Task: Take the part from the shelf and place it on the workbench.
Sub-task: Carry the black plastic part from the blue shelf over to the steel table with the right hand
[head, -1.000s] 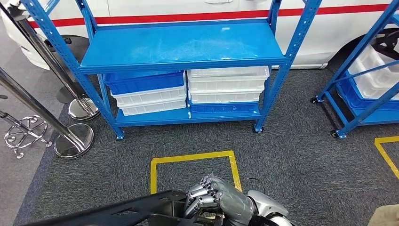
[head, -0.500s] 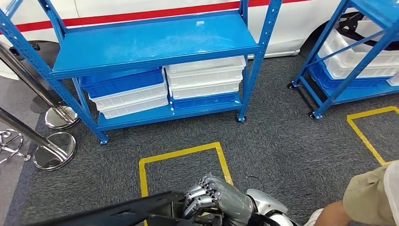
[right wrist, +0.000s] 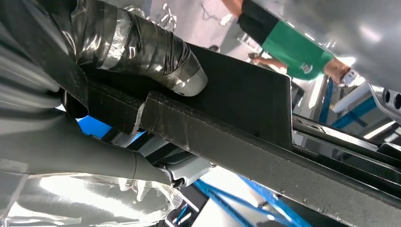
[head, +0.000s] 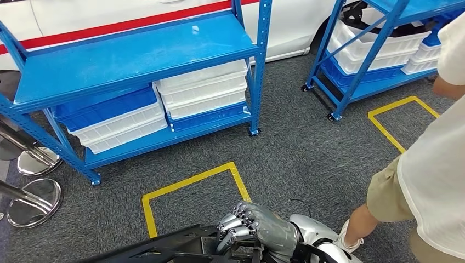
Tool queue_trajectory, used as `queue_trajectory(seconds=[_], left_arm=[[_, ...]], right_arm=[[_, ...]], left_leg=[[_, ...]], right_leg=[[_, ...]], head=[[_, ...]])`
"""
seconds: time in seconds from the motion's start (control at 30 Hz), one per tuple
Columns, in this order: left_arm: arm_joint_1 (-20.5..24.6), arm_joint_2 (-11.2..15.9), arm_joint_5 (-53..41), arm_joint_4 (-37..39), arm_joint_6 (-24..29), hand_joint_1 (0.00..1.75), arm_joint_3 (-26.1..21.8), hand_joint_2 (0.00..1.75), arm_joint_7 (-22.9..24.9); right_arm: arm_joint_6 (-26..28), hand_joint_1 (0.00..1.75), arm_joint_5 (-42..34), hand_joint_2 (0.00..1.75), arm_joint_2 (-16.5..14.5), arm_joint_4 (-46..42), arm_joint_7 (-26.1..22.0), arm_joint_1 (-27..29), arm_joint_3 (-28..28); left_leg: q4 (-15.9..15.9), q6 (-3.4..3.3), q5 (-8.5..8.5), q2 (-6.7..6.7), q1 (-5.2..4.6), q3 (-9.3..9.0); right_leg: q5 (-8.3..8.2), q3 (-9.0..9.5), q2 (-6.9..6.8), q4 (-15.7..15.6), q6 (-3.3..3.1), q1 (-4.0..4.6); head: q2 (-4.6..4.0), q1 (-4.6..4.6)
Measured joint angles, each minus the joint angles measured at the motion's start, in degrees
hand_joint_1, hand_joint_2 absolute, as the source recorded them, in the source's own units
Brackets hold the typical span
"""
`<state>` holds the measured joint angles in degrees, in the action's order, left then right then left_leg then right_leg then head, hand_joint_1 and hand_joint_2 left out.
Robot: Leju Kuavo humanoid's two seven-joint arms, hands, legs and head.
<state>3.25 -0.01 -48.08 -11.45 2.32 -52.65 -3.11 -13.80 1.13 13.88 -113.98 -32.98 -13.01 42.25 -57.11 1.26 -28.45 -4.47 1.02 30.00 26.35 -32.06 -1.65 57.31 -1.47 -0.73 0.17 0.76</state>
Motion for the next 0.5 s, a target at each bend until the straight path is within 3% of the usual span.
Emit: queue_trajectory(seconds=[0.1, 0.13, 0.17, 0.2, 0.23, 0.3, 0.37, 0.43, 0.5], left_arm=[[-0.1, 0.1, 0.0, 0.0, -1.7, 0.00, -0.1, 1.75, -0.6], [-0.2, 0.2, 0.0, 0.0, -2.0, 0.00, -0.1, 1.75, -0.8], [-0.2, 0.3, 0.0, 0.0, -2.3, 0.00, -0.1, 1.75, -0.8], [-0.2, 0.4, 0.0, 0.0, -2.4, 0.00, -0.1, 1.75, -0.9], [-0.2, 0.5, 0.0, 0.0, -2.5, 0.00, -0.1, 1.75, -0.9], [-0.2, 0.9, -0.2, 0.0, -2.1, 0.00, -0.1, 1.75, -0.9], [-0.2, 1.3, -0.5, 0.0, -1.6, 0.00, -0.1, 1.75, -1.0], [-0.1, 1.5, -0.5, 0.0, -1.2, 0.00, -0.1, 1.75, -1.1], [0.0, 1.6, -0.6, -0.1, -0.8, 0.00, -0.1, 1.75, -1.1]], right_arm=[[-0.5, 1.75, -0.1, 1.75, -0.8, 0.1, 0.0, -0.9, 0.6], [-0.6, 1.75, -0.2, 1.75, -1.0, 0.2, 0.0, -1.1, 0.8], [-0.7, 1.75, -0.3, 1.75, -1.2, 0.2, -0.1, -1.2, 0.9], [-0.7, 1.75, -0.4, 1.75, -1.3, 0.3, -0.1, -1.4, 1.0], [-0.7, 1.75, -0.6, 1.75, -1.4, 0.3, -0.2, -1.5, 1.1], [-0.7, 1.75, -0.8, 1.75, -1.6, 0.2, -0.3, -1.8, 1.1], [-0.6, 1.75, -1.0, 1.75, -1.6, 0.1, -0.5, -1.9, 1.1], [-0.6, 1.75, -1.0, 1.75, -1.6, -0.1, -0.7, -1.9, 1.1], [-0.6, 1.75, -1.1, 1.75, -1.5, -0.3, -1.0, -1.9, 1.1]], left_leg=[[-10.4, 0.33, -6.20, 3.52, 0.18, 4.45], [-14.0, 0.28, -7.53, 3.90, 0.16, 5.98], [-15.7, 0.14, -7.72, 4.07, 0.12, 6.71], [-15.2, -0.09, -6.80, 4.19, 0.08, 6.41], [-12.2, -0.47, -4.88, 4.52, -0.02, 4.92], [-3.5, -1.71, -1.01, 6.94, -0.29, 0.71], [1.5, -2.47, 0.53, 8.72, -0.59, -1.49], [2.1, -2.55, 0.86, 7.90, -0.72, -1.62], [2.8, -2.76, 1.58, 6.53, -0.46, -1.76]], right_leg=[[-0.69, -0.72, 1.60, -0.1, -0.92, 0.15], [-0.85, -0.89, 2.25, -0.1, -1.04, 0.30], [-0.98, -0.98, 2.95, -0.1, -1.09, 0.46], [-1.10, -1.01, 3.65, -0.1, -1.08, 0.60], [-1.19, -0.97, 4.36, -0.1, -1.04, 0.74], [-1.42, -0.95, 5.68, 0.0, -0.83, 0.90], [-1.73, -1.29, 6.88, 0.0, -0.35, 0.71], [-2.20, -1.79, 8.02, -0.1, 0.43, 0.47], [-1.53, -2.60, 6.80, 1.0, 1.04, 0.57]], head=[[0.00, 0.01], [0.00, 0.01], [0.00, 0.01], [0.00, 0.01], [0.00, 0.01], [0.00, 0.00], [0.00, 0.02], [0.00, 0.03], [0.00, 0.01]])
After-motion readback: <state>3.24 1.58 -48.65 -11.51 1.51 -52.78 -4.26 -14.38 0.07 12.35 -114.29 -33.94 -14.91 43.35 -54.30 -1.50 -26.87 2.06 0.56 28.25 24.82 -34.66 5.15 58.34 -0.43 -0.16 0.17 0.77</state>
